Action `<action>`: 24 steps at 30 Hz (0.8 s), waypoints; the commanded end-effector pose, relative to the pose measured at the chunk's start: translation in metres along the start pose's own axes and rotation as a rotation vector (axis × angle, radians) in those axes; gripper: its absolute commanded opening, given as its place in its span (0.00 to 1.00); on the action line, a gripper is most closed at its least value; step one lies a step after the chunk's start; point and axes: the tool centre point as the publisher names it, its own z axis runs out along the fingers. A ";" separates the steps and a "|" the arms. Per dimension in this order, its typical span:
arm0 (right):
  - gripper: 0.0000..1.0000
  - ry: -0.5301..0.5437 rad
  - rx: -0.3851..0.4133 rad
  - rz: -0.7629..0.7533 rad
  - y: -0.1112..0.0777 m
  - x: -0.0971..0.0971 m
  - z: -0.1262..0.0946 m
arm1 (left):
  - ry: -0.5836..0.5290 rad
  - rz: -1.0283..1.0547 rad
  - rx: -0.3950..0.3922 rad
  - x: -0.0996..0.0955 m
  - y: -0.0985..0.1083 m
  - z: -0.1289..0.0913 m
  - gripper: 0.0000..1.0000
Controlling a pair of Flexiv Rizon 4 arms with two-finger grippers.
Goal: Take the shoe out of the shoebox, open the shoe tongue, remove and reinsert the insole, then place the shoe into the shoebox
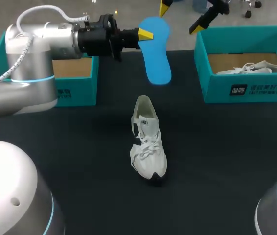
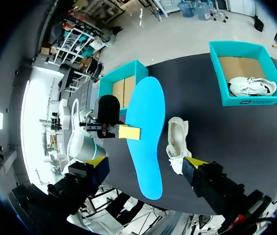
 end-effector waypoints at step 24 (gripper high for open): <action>1.00 0.626 -0.091 0.019 0.008 -0.043 0.014 | 0.026 0.017 -0.019 0.018 0.006 -0.006 0.00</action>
